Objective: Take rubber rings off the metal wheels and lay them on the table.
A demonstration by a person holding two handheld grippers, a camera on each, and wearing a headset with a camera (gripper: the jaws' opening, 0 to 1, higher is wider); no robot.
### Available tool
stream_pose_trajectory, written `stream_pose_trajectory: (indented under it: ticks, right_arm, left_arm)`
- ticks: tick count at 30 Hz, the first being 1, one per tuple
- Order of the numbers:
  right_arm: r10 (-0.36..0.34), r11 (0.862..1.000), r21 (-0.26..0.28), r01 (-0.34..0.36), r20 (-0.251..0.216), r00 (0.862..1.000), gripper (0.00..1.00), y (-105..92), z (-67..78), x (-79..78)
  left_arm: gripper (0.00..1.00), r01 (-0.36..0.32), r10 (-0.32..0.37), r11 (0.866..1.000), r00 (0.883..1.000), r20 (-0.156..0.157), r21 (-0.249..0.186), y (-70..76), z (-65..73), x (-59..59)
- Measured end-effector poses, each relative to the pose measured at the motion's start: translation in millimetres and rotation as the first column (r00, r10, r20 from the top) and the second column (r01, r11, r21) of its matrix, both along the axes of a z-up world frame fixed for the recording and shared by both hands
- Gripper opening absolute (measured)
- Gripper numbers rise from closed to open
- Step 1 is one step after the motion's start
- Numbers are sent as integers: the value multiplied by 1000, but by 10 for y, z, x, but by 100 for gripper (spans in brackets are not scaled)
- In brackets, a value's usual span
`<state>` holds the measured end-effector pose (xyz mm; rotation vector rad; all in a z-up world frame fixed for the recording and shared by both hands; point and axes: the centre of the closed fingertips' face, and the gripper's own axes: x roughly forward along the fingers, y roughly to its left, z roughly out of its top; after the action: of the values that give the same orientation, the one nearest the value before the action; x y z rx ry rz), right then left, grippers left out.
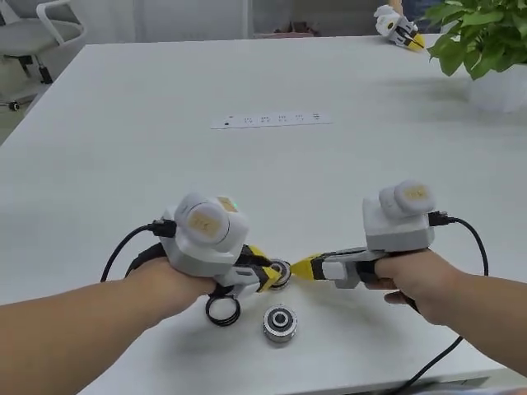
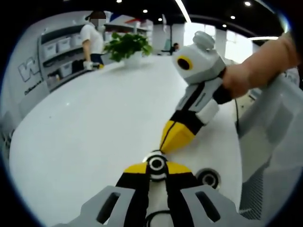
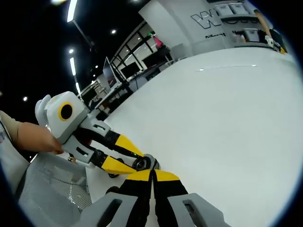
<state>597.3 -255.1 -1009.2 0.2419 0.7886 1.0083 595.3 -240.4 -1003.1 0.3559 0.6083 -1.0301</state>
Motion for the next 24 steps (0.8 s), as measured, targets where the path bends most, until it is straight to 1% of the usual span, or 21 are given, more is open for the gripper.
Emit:
stream_pose_trajectory:
  ticks: [2,4,7,12,14,15,16,19,22,23,24]
  right_arm:
    - [4,1000,8,-4,1,1000,0,17,22,-5]
    - [6,1000,4,-6,1,1000,0,19,21,-4]
    - [0,1000,12,1,-14,1000,0,20,24,1]
    - [8,1000,12,-8,-10,1000,0,36,44,-10]
    - [17,999,41,-16,-25,1000,0,79,79,-40]
    - [33,999,32,-33,-19,999,0,99,73,-56]
    - [30,999,30,-29,-14,999,0,115,77,-51]
    - [39,999,38,-38,-20,999,0,136,96,-85]
    - [38,997,75,-35,-34,999,0,165,150,-125]
    - [42,996,79,-39,-34,999,0,173,157,-135]
    - [52,993,113,-46,-43,998,0,219,211,-166]
  left_arm:
    - [13,1,-1,1000,1000,4,4,0,-1,2]
    - [12,0,0,1000,1000,7,6,1,0,2]
    - [12,-5,5,1000,1000,10,7,0,-2,7]
    - [12,-6,6,1000,1000,13,7,1,-2,9]
    - [12,-5,4,1000,1000,13,7,-1,-2,8]
    - [12,-4,3,1000,1000,14,6,-4,-2,6]
    - [12,-2,2,1000,1000,16,8,-10,-1,4]
    - [12,-4,4,1000,1000,19,7,-13,-2,9]
    - [12,-5,5,1000,1000,19,2,-13,-2,7]
    - [12,-3,3,1000,1000,19,0,-16,-3,5]
    - [12,-2,2,1000,1000,18,0,-20,-3,3]
